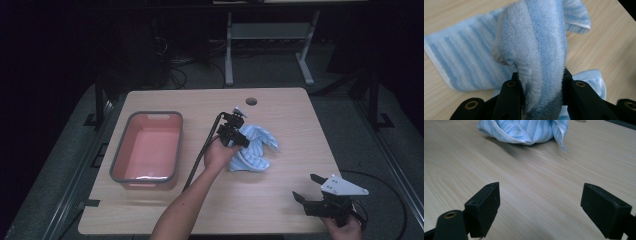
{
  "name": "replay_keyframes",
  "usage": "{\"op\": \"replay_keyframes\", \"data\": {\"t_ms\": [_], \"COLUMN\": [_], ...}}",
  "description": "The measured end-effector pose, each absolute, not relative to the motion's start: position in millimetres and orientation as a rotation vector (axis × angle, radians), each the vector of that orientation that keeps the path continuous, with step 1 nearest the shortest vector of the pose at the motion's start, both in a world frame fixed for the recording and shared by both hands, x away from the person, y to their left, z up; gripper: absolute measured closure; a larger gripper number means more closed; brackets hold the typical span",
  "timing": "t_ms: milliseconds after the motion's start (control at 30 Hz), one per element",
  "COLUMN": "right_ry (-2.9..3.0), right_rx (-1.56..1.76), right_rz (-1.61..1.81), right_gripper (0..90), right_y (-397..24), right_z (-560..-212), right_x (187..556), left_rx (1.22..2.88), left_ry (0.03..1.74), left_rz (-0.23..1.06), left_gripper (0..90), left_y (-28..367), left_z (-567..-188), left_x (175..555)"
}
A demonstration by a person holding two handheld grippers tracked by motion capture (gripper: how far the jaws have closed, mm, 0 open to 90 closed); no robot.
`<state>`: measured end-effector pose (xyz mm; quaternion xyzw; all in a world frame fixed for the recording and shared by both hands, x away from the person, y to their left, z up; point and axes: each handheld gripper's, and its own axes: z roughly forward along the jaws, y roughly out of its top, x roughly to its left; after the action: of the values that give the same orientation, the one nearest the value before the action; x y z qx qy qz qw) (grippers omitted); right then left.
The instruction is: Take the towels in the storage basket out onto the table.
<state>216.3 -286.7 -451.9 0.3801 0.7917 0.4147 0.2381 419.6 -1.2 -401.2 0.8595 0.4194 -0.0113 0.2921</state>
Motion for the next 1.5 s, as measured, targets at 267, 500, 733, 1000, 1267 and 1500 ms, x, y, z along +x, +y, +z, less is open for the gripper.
{"op": "replay_keyframes", "data": {"t_ms": [267, 500, 733, 1000, 1267, 1500], "right_ry": [2.167, 2.175, 2.172, 2.167, 2.171, 2.175], "right_rx": [1.03, 1.038, 1.04, 1.03, 1.038, 1.028], "right_rz": [1.136, 1.133, 1.133, 1.136, 1.133, 1.117], "right_gripper": [15.2, 15.2, 15.2, 15.2, 15.2, 15.2], "right_y": [-286, -284, -286, -284, -283, -282], "right_z": [-452, -452, -452, -452, -452, -451], "right_x": [216, 215, 215, 214, 213, 215], "left_rx": [2.272, 2.292, 2.298, 2.262, 2.188, 2.19], "left_ry": [1.134, 1.117, 1.106, 1.087, 1.088, 1.078], "left_rz": [-0.043, -0.032, -0.026, -0.055, -0.075, -0.067], "left_gripper": [66.0, 61.5, 56.2, 51.7, 45.4, 46.3], "left_y": [-2, -6, -8, -3, 5, 8], "left_z": [-411, -414, -415, -417, -414, -411], "left_x": [418, 415, 412, 404, 398, 396]}}
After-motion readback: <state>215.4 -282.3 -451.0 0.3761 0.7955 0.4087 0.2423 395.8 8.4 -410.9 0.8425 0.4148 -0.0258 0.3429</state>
